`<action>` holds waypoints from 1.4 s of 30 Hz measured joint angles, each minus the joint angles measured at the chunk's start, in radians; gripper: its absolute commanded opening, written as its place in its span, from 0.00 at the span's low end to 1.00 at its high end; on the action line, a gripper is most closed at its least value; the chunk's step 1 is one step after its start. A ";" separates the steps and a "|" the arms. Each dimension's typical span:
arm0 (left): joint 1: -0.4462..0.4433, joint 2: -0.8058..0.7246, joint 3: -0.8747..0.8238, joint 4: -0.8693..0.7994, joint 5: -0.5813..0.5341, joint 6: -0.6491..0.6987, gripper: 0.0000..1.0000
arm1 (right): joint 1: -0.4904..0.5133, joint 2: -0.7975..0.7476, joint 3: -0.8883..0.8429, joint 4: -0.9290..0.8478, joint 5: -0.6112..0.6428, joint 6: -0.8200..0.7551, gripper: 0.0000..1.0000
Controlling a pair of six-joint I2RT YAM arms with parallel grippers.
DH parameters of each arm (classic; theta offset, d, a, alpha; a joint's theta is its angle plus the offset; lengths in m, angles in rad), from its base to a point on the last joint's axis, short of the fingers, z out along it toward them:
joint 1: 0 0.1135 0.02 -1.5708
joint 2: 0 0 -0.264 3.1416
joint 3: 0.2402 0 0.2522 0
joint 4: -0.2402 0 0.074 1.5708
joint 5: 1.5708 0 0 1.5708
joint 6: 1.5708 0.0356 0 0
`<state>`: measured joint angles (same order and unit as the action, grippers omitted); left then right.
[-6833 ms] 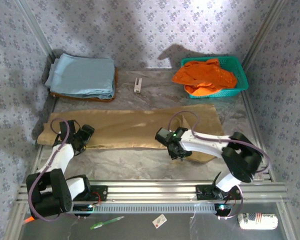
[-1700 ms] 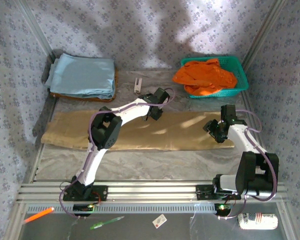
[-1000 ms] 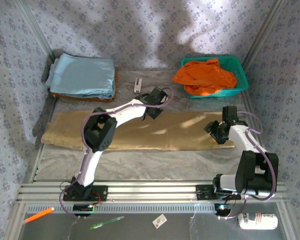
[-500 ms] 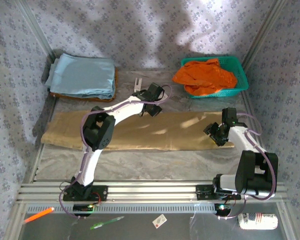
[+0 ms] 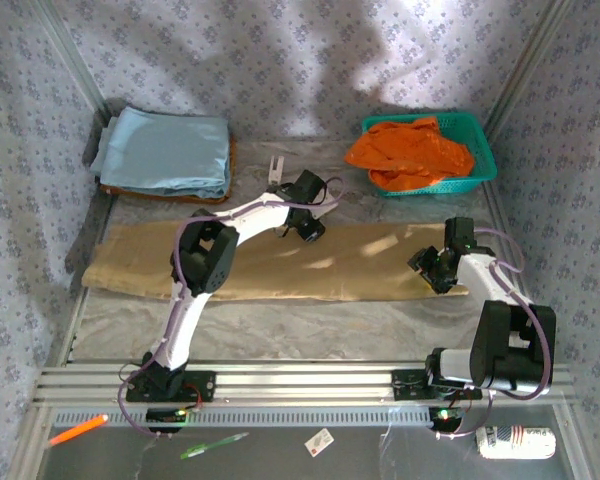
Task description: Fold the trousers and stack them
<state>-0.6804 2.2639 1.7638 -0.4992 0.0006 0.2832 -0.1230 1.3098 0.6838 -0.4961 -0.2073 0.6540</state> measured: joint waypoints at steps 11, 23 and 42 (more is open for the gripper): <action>0.000 0.000 0.001 0.002 0.021 0.006 0.12 | 0.000 0.000 -0.001 0.000 0.000 0.000 0.57; 0.005 -0.003 0.001 0.001 0.010 0.007 0.00 | -0.004 0.004 -0.001 0.001 0.006 0.000 0.57; 0.033 -0.045 -0.017 0.008 0.011 -0.027 0.71 | -0.143 0.107 0.003 0.059 -0.025 0.010 0.55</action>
<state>-0.6476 2.2189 1.7470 -0.4911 0.0113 0.2565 -0.2657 1.4170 0.6872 -0.4370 -0.2321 0.6643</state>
